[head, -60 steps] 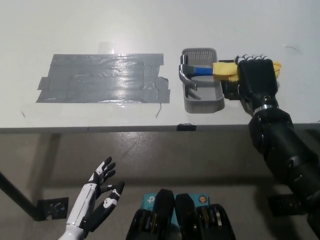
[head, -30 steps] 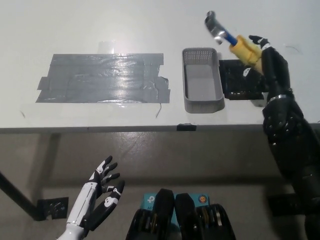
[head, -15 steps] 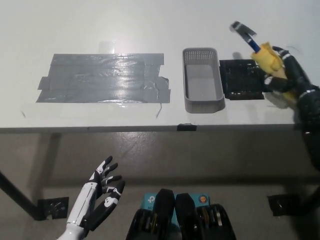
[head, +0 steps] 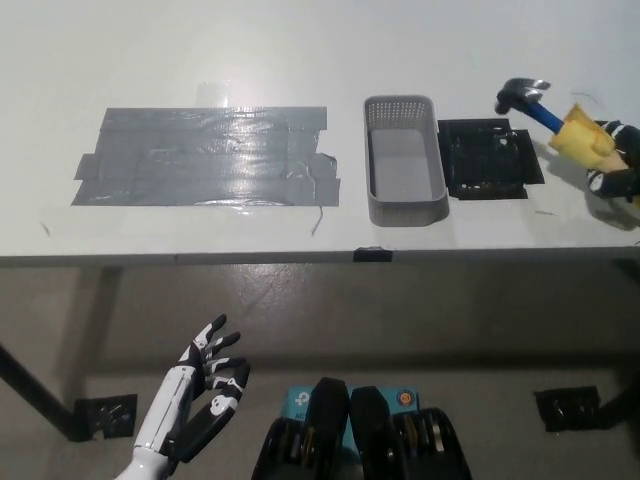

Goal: The robot picks the hammer with right hand and hits the black area on the desk and places it back.

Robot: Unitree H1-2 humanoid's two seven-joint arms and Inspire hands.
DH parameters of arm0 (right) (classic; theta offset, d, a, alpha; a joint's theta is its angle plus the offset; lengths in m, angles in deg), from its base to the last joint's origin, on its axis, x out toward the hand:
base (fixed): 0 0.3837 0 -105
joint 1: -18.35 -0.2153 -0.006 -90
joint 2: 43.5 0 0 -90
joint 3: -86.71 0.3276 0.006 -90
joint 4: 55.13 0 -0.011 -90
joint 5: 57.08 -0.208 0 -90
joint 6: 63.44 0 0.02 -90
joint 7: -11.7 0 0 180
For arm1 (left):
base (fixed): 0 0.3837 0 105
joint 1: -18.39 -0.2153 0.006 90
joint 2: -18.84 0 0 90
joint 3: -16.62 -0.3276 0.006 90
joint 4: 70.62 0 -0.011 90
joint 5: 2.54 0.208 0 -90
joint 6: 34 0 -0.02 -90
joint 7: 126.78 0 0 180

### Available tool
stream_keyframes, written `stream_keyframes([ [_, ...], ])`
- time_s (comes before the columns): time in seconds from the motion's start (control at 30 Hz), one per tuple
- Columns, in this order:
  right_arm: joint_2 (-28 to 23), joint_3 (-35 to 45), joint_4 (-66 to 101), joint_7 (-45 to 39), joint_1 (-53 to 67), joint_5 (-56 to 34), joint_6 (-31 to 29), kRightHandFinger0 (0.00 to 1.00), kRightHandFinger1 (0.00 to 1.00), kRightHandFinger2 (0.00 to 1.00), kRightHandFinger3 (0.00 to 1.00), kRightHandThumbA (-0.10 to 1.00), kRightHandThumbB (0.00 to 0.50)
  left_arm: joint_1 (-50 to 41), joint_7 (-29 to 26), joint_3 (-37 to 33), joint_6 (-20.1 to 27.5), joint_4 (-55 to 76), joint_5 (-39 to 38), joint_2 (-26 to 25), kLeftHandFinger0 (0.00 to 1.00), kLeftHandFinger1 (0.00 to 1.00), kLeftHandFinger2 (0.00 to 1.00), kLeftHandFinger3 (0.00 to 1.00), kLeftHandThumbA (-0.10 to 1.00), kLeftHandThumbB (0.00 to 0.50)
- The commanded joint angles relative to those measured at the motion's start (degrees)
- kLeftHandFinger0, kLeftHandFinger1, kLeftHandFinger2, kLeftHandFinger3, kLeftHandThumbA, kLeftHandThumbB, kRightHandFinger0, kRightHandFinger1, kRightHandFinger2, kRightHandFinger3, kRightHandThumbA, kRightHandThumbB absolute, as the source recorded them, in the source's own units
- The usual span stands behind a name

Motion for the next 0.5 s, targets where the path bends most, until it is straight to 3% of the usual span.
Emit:
stream_keyframes([
  [0.0,-10.5,-3.1,13.1,-20.7,-15.1,-4.1,3.9,0.00,0.49,0.86,1.00,-0.10,0.094,2.0,1.2,0.4,1.7,1.6,-0.5,-1.6,0.61,0.74,0.86,0.96,0.61,0.000],
  [0.27,-10.9,-4.1,13.3,-23.8,-16.5,-4.4,5.9,0.01,0.52,0.84,1.00,-0.10,0.106,2.4,1.2,0.3,2.0,1.6,-0.3,-1.7,0.58,0.70,0.80,0.90,0.62,0.000],
  [0.47,-11.2,-6.2,15.1,-24.7,-16.0,-2.5,6.1,0.00,0.54,0.90,1.00,-0.10,0.103,2.3,0.8,0.2,2.5,1.1,-0.1,-1.8,0.57,0.67,0.75,0.87,0.67,0.000],
])
